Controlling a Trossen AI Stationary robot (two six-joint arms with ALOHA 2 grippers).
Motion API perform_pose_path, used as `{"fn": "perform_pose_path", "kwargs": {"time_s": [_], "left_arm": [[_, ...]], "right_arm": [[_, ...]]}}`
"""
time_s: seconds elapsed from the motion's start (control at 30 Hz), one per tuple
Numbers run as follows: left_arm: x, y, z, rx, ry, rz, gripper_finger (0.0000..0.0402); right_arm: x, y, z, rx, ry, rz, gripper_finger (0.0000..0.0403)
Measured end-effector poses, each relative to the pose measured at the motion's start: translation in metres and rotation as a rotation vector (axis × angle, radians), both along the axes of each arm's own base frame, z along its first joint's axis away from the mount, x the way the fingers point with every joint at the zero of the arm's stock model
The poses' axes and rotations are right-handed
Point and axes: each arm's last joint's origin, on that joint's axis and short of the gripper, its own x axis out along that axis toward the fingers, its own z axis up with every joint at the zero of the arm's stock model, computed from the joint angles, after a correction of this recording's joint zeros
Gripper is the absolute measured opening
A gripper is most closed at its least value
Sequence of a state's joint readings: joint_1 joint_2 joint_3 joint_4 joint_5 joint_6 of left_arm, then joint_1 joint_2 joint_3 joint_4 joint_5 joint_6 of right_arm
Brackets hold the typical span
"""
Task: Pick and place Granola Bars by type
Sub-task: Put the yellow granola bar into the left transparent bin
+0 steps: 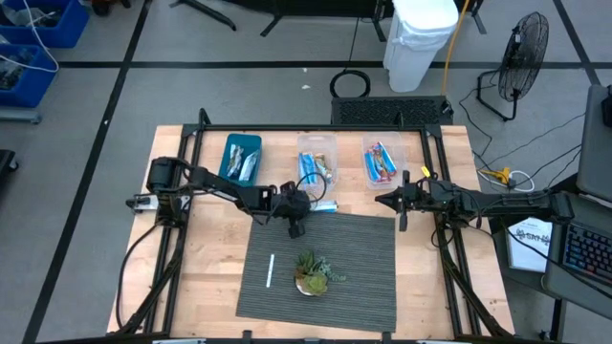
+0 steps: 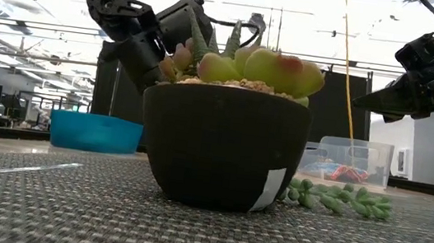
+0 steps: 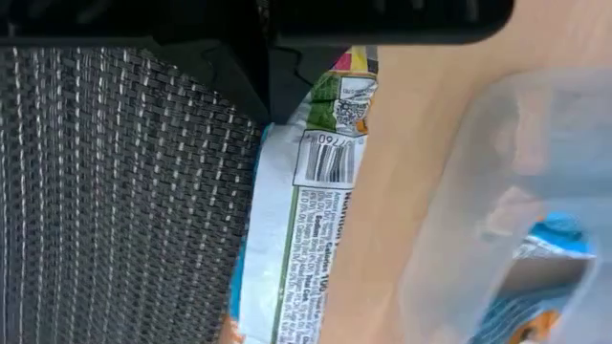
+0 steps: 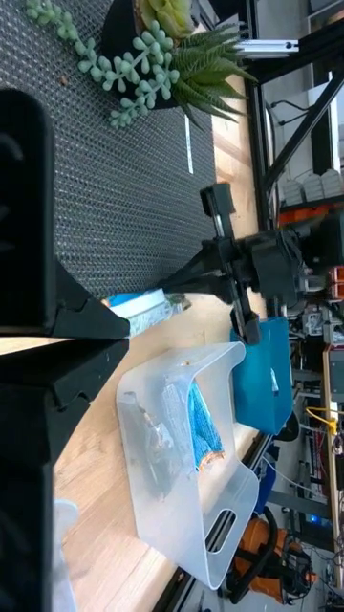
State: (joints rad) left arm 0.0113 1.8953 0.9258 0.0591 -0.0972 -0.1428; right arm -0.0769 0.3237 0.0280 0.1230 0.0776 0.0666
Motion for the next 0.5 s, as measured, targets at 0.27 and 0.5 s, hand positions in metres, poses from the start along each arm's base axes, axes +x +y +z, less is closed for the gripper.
{"fn": "perform_pose_path", "kwargs": {"time_s": [0.27,0.5], "left_arm": [[-0.003,-0.020,0.020,0.153,-0.040,-0.047,0.0002],[-0.007,-0.020,0.049,0.241,-0.115,-0.031,0.0001]], "right_arm": [[0.000,0.000,0.000,0.000,-0.001,0.000,0.0004],[0.000,0.000,0.000,0.000,0.000,0.000,0.0004]]}}
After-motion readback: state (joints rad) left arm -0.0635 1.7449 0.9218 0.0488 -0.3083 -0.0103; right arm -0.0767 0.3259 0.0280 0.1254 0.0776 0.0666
